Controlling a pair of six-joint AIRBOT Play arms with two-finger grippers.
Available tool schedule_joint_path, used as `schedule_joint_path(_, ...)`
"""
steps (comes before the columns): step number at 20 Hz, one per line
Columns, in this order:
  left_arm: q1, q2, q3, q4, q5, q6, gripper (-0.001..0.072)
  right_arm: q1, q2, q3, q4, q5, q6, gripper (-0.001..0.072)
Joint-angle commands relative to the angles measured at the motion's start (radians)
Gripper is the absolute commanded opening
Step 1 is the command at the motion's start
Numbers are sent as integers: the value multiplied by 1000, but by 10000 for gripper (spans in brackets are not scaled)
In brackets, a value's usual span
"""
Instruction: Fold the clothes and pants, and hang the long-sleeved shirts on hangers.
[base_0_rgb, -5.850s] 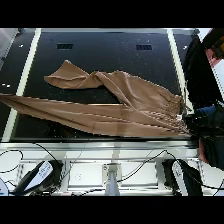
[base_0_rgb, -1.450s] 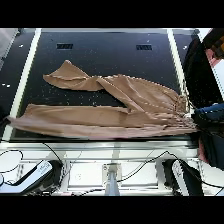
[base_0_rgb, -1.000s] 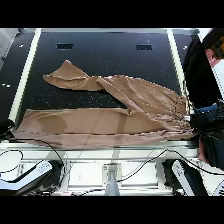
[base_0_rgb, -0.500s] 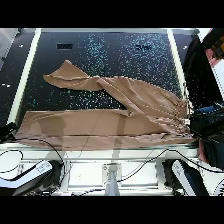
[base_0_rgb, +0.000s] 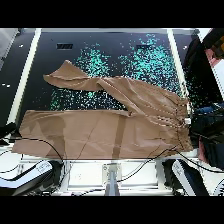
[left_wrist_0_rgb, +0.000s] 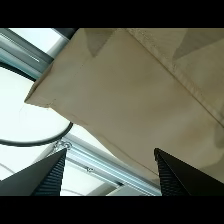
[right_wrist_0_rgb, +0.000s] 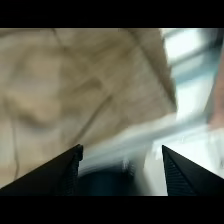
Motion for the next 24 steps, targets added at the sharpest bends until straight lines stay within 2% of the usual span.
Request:
schedule_joint_path(1,0,0,0,0,24,0,639,0,-4,1,8,-311,-39,561)
schedule_joint_path(3,0,0,0,0,44,0,638,-23,-50,23,-2,-417,-34,537)
schedule_joint_path(4,0,0,0,0,60,0,636,-55,-98,48,7,-416,-35,481)
schedule_joint_path(5,0,0,0,3,71,0,636,-104,-162,82,41,-395,-50,456)
schedule_joint_path(6,0,0,0,3,71,0,636,-154,-229,119,119,-350,-101,448)
schedule_joint_path(9,0,0,0,3,78,0,626,-301,-439,214,501,-121,-409,450)
schedule_joint_path(10,0,0,0,3,77,0,626,-328,-490,222,551,-90,-459,455)
schedule_joint_path(11,0,0,0,3,77,0,626,-346,-534,222,556,-76,-487,503)
schedule_joint_path(12,0,0,0,3,77,1,626,-355,-566,222,552,-75,-520,523)
schedule_joint_path(14,0,0,0,6,76,8,625,-355,-609,222,534,-127,-623,526)
schedule_joint_path(19,0,0,0,14,35,7,625,-356,-681,222,486,-187,-641,522)
schedule_joint_path(24,0,0,0,11,-4,7,625,-356,-762,222,519,-146,-641,484)
